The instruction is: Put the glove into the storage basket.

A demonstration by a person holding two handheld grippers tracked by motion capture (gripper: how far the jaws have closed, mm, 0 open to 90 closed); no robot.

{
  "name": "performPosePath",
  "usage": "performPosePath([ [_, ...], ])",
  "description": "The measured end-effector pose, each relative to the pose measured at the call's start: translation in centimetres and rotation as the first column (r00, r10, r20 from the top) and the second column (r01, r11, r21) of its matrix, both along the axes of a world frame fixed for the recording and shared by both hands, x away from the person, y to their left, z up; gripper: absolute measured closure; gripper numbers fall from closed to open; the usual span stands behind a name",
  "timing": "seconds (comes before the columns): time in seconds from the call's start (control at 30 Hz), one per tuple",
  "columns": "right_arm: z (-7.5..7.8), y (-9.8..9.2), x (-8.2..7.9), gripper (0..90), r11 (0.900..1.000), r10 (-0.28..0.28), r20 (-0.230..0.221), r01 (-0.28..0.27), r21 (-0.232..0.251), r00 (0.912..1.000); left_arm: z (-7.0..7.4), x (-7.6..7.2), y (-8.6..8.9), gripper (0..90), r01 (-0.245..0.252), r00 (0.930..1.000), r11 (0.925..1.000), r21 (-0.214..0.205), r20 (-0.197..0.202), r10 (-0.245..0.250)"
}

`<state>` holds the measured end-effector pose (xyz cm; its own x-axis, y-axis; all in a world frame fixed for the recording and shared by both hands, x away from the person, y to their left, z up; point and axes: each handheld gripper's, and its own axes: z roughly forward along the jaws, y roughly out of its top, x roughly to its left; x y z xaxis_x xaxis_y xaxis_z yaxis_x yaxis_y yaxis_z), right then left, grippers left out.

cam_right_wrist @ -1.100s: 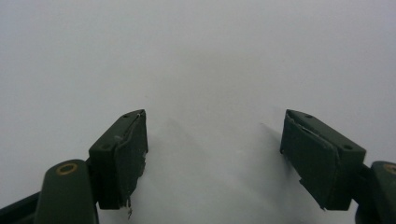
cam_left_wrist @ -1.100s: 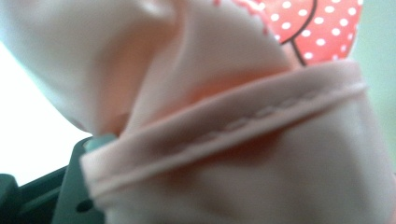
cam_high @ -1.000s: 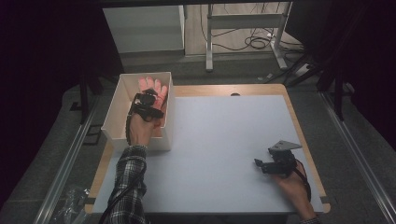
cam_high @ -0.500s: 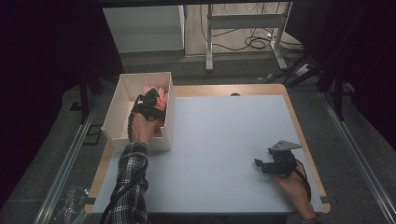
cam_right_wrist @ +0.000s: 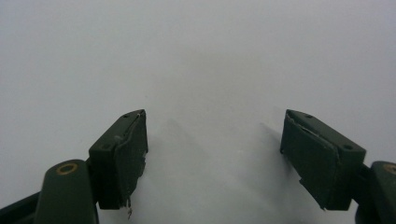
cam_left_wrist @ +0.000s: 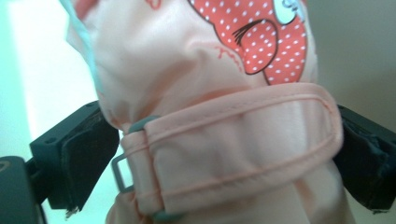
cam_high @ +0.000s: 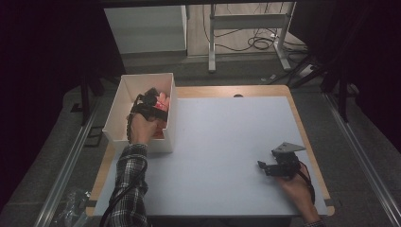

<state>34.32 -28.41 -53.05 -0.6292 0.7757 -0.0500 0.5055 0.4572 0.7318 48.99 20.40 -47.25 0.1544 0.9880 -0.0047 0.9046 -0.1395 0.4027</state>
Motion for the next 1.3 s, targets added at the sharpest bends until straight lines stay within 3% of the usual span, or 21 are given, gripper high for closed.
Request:
performPosePath([
  [0.53, 0.0, 0.0, 0.0, 23.4, 1.0000, 0.000, 0.000, 0.000, 0.000, 1.0000, 2.3, -2.0, 0.9, 2.7, 0.028, 0.9934, 0.9996, 0.004, 0.111, -0.028],
  [0.73, 0.0, 0.0, 0.0, 23.4, 1.0000, 0.000, 0.000, 0.000, 0.000, 1.0000, 3.4, -2.9, 1.0, 2.6, 0.051, 0.9849, 0.9987, -0.009, 0.166, -0.049],
  [1.3, 0.0, 0.0, 0.0, 23.4, 1.0000, 0.000, 0.000, 0.000, 0.000, 1.0000, 5.9, -5.3, 1.8, 3.1, 0.125, 0.9575, 0.9917, -0.031, 0.266, -0.112],
])
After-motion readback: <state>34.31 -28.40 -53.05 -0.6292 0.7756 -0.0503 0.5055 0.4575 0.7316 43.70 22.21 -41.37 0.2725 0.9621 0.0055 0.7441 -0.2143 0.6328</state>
